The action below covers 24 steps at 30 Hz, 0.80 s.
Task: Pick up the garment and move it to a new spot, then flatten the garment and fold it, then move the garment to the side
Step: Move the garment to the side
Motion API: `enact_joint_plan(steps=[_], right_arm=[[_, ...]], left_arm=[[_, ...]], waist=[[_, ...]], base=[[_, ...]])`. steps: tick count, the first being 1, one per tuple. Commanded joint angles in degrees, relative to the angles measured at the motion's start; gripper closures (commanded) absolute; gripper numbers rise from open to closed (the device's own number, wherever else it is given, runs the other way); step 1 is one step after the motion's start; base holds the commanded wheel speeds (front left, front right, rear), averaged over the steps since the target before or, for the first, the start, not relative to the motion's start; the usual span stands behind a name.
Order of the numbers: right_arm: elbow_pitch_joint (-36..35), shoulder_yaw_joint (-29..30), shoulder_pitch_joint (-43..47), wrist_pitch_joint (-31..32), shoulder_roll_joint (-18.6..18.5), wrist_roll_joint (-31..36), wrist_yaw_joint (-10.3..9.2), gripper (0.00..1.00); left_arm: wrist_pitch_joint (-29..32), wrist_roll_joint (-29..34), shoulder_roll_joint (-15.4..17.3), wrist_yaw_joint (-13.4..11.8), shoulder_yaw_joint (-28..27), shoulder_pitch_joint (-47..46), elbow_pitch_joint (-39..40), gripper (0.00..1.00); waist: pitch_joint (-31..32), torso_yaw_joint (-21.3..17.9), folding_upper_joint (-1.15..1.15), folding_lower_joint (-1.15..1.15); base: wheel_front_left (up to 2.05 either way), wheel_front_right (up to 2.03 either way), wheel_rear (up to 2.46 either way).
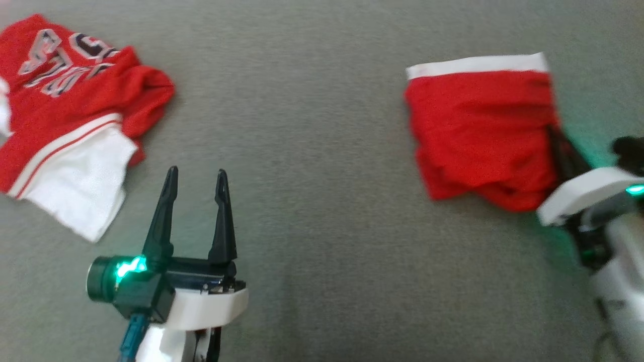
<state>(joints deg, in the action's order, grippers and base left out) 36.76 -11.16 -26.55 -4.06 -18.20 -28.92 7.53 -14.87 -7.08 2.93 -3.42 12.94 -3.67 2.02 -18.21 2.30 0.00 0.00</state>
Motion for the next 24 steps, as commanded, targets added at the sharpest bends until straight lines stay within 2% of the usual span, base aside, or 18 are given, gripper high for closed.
enact_joint_plan(steps=[1,8,11,16,17,18,21,24], right_arm=[[-2.15,-0.15,-1.07,-0.02,-3.32,-0.39,-0.04,1.00],[-4.22,5.98,-3.08,3.05,-14.57,2.38,-0.04,1.00],[-4.71,8.54,-4.15,3.84,-16.70,4.73,-0.04,1.00],[-7.20,16.70,-6.70,4.33,-18.82,13.99,-0.04,1.00],[-7.56,18.85,-7.12,4.32,-18.64,16.33,-0.04,0.75],[-8.09,21.68,-7.61,4.14,-18.16,19.34,-0.04,0.00],[-11.62,28.55,-8.36,2.28,-14.48,29.52,-0.04,0.00],[-14.93,31.32,-7.76,-0.73,-8.91,36.41,-0.04,0.00]], left_arm=[[-0.13,0.36,-0.05,0.36,-1.97,-2.18,2.50,0.00],[-0.13,1.71,-0.05,1.86,-2.61,-4.15,4.23,0.00],[-0.13,2.09,-0.05,2.48,-2.69,-5.10,4.54,0.00],[-0.13,3.05,-0.05,4.16,-3.00,-8.12,4.82,0.00],[-0.13,3.21,-0.05,4.44,-3.04,-8.78,4.75,0.00],[-0.13,3.30,-0.05,4.68,-3.07,-9.45,4.61,0.00],[-0.13,3.08,-0.05,5.11,-3.08,-11.17,4.06,0.00],[-0.13,2.34,-0.05,4.94,-2.76,-11.84,3.36,0.00]], waist=[[-2.01,-2.73,0.00,0.00],[-8.13,-7.62,0.00,0.00],[-10.14,-8.59,0.00,0.00],[-14.87,-10.16,0.00,0.00],[-15.53,-10.24,0.00,0.00],[-16.04,-10.20,0.00,0.00],[-16.37,-9.69,0.00,0.00],[-15.00,-8.54,0.00,0.00]], base=[[0.00,0.00,0.00],[0.00,0.00,0.00],[0.00,0.00,0.00],[0.00,0.00,0.00],[0.00,0.00,0.00],[0.00,0.00,0.00],[0.00,0.00,0.00],[0.00,0.00,0.00]])
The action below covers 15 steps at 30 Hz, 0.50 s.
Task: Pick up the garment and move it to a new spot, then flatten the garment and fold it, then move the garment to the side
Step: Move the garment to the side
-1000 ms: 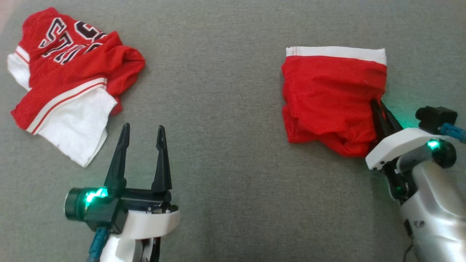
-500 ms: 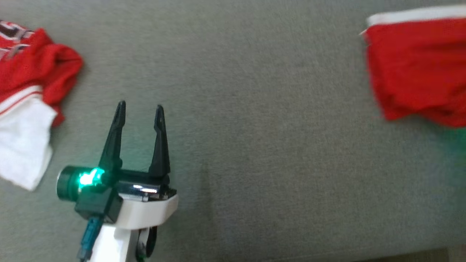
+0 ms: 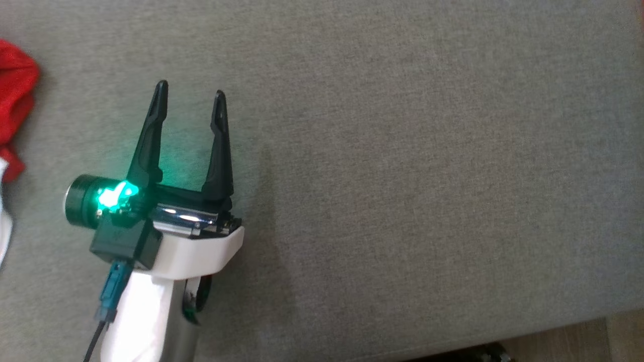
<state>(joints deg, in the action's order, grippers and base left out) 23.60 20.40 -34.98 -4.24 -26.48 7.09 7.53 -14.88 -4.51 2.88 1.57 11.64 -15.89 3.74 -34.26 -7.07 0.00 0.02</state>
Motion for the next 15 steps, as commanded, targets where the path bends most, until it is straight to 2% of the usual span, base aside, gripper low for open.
enact_joint_plan(steps=[1,3,6,11,15], right_arm=[[-2.25,-0.01,1.21,-1.34,1.20,1.84,-0.04,0.00],[-2.81,-0.52,2.31,-3.20,4.45,3.80,-0.04,0.00],[-1.59,-4.05,4.19,-6.03,9.29,2.85,-0.04,0.00],[2.54,-14.14,7.89,-9.68,14.16,-5.59,-0.04,0.00],[3.36,-22.63,11.48,-10.68,16.09,-13.02,-0.04,0.00]], left_arm=[[-0.12,-0.50,-0.01,-0.12,-1.20,0.40,1.28,0.00],[-0.12,-0.89,-0.01,-0.51,-0.72,0.79,0.80,0.00],[-0.12,-1.63,-0.01,-1.34,-0.08,1.95,0.05,0.00],[-0.12,-3.46,-0.01,-2.69,0.88,4.49,-1.67,0.00],[-0.12,-5.20,-0.01,-3.70,1.33,6.95,-3.35,0.00]], waist=[[1.93,1.39,0.00,-0.02],[3.64,2.41,0.00,-0.02],[6.74,3.96,0.00,-0.02],[12.90,6.98,0.00,-0.02],[18.26,9.14,0.00,-0.02]], base=[[0.00,0.00,0.00],[0.00,0.00,0.00],[0.00,0.00,0.00],[0.00,0.00,0.00],[0.00,0.00,0.00]])
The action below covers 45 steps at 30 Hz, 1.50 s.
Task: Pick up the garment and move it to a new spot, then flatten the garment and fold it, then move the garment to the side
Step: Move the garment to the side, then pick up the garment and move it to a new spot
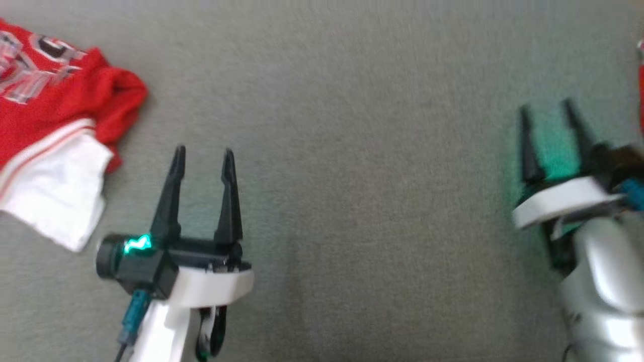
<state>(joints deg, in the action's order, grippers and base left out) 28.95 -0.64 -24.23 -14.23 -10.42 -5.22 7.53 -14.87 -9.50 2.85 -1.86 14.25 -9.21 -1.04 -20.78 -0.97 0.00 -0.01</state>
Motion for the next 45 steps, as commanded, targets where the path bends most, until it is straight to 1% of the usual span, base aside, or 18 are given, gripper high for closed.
enact_joint_plan(steps=[1,4,8,11,14,16,19,27,36,41,45], right_arm=[[-3.34,-3.62,1.89,-0.71,0.28,-2.35,-0.04,0.00],[-7.43,-6.31,6.77,-0.74,0.99,-6.34,-0.04,0.00],[-12.35,-6.42,14.86,-0.75,2.72,-7.41,-0.04,0.00],[-15.93,-5.94,20.58,-0.75,3.93,-5.84,-0.04,0.00],[-19.32,-4.66,25.38,-0.76,4.89,-2.99,-0.04,0.00],[-20.21,-3.89,26.70,-0.76,5.40,-2.44,-0.04,0.00],[-22.80,-4.34,29.55,-0.76,6.17,-0.32,-0.04,0.00],[-24.05,-4.08,32.25,-0.76,7.31,0.02,-0.04,0.00],[-23.69,-4.39,32.49,-0.76,7.50,-0.18,-0.04,0.00],[-23.82,-3.59,32.70,-0.76,7.52,-0.08,-0.04,0.00],[-22.76,-4.37,32.77,-0.76,7.53,0.91,-0.04,0.00]], left_arm=[[-0.13,-0.65,0.03,-0.46,-1.19,0.87,1.00,0.00],[-0.13,-2.25,0.03,-1.18,-1.10,2.97,-0.30,0.00],[-0.13,-3.11,0.03,-1.83,-1.69,6.35,-0.87,0.00],[-0.13,-2.63,0.03,-1.68,-2.38,9.34,-0.22,0.00],[-0.13,-2.01,0.03,-1.18,-3.14,12.39,-0.02,0.00],[-0.13,-1.28,0.03,-0.96,-3.40,13.18,-0.09,0.00],[-0.13,0.51,0.03,-0.84,-4.39,15.27,-0.20,0.00],[-0.13,1.24,0.03,-0.24,-6.13,17.61,-0.60,0.00],[-0.13,1.38,0.03,-0.13,-5.94,17.84,-1.35,0.00],[-0.13,1.29,0.03,-0.09,-5.65,17.53,-1.71,0.00],[-0.13,1.09,0.03,-0.11,-5.51,17.44,-1.98,0.00]], waist=[[6.07,3.56,0.00,0.01],[10.32,4.97,0.00,0.01],[15.60,6.04,0.00,0.01],[18.80,6.29,0.00,0.01],[20.62,6.33,0.00,0.01],[21.12,6.28,0.00,0.01],[22.37,5.81,0.00,0.01],[24.66,4.79,0.00,0.01],[25.31,4.26,0.00,0.01],[25.18,5.23,0.00,0.01],[25.04,6.84,0.00,0.01]], base=[[0.00,0.00,0.00],[0.00,0.00,0.00],[0.00,0.00,0.00],[0.00,0.00,0.00],[0.00,0.00,0.00],[0.00,0.00,0.00],[0.00,0.00,0.00],[0.00,0.00,0.00],[0.00,0.00,0.00],[0.00,0.00,0.00],[0.00,0.00,0.00]])
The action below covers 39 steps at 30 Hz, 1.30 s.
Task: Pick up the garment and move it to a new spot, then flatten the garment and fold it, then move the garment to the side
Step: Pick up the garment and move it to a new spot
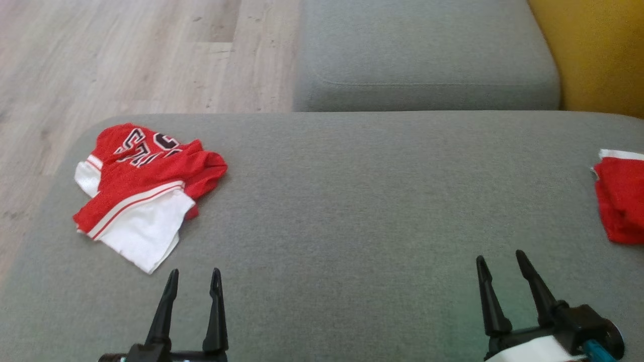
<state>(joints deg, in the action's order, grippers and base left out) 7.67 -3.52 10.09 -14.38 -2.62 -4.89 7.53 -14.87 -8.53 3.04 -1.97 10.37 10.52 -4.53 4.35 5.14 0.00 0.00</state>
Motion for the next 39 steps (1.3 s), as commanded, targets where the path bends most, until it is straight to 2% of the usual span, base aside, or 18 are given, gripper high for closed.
enact_joint_plan(steps=[1,6,9,11,12,13,14,19,26,32,35,39], right_arm=[[-1.25,-1.61,-1.64,-0.62,-0.27,0.84,-0.04,0.00],[-1.23,-1.52,-2.04,-0.62,-0.27,1.31,-0.04,0.00],[-1.02,-1.35,-2.34,-0.62,-0.27,-2.14,-0.04,0.00],[-1.07,-2.68,-2.66,-0.62,-0.26,-0.97,-0.04,0.00],[-1.07,-2.68,-2.66,-0.62,-0.26,-0.97,-0.04,0.00],[-1.02,-3.52,-2.86,-0.62,-0.26,-2.02,-0.04,0.00],[-1.02,-3.52,-2.86,-0.62,-0.26,-2.02,-0.04,0.00],[-0.78,-4.94,-3.46,-0.62,-0.26,-2.20,-0.04,0.00],[1.98,-7.55,-8.09,-0.62,-0.50,-2.44,-0.04,0.00],[3.17,-8.70,-11.72,-0.62,-4.24,-2.39,-0.04,0.00],[2.81,-8.07,-12.96,-0.62,-6.70,-1.77,-0.04,0.00],[1.64,-6.70,-13.84,-0.62,-10.43,-0.25,-0.04,0.00]], left_arm=[[-0.13,0.08,-0.16,-0.01,-1.52,-2.35,1.47,0.00],[-0.13,-0.20,-0.16,-0.26,-0.99,-3.21,1.45,0.00],[-0.13,-0.30,-0.16,-0.43,-0.96,-3.57,1.48,0.00],[-0.13,-0.25,-0.16,-0.39,-1.00,-3.91,1.39,0.00],[-0.13,-0.25,-0.16,-0.39,-1.00,-3.91,1.39,0.00],[-0.13,-0.30,-0.16,-0.56,-1.45,-4.13,1.46,0.00],[-0.13,-0.30,-0.16,-0.56,-1.45,-4.13,1.46,0.00],[-0.13,-0.66,-0.16,-1.09,-2.87,-4.15,1.87,0.00],[-0.13,-2.85,-0.16,-4.18,-5.53,-3.48,5.04,0.00],[-0.13,-4.00,-0.16,-5.43,-6.39,-6.44,7.11,0.00],[-0.13,-4.04,-0.16,-4.98,-6.79,-10.93,7.52,0.00],[-0.13,-3.87,-0.16,-2.88,-6.64,-18.60,5.91,0.00]], waist=[[-0.13,1.36,0.00,0.00],[-0.66,6.35,0.00,0.00],[-1.17,10.29,0.00,0.00],[-1.63,13.40,0.00,0.00],[-1.63,13.40,0.00,0.00],[-2.03,16.28,0.00,0.00],[-2.03,16.28,0.00,0.00],[-3.62,23.14,0.00,0.00],[-7.96,26.01,0.00,0.00],[-13.49,27.22,0.00,0.00],[-17.28,27.43,0.00,0.00],[-22.65,27.60,0.00,0.00]], base=[[0.00,0.00,0.00],[0.00,0.00,0.00],[0.00,0.00,0.00],[0.00,0.00,0.00],[0.00,0.00,0.00],[0.00,0.00,0.00],[0.00,0.00,0.00],[0.00,0.00,0.00],[0.00,0.00,0.00],[0.00,0.00,0.00],[0.00,0.00,0.00],[0.00,0.00,0.00]])
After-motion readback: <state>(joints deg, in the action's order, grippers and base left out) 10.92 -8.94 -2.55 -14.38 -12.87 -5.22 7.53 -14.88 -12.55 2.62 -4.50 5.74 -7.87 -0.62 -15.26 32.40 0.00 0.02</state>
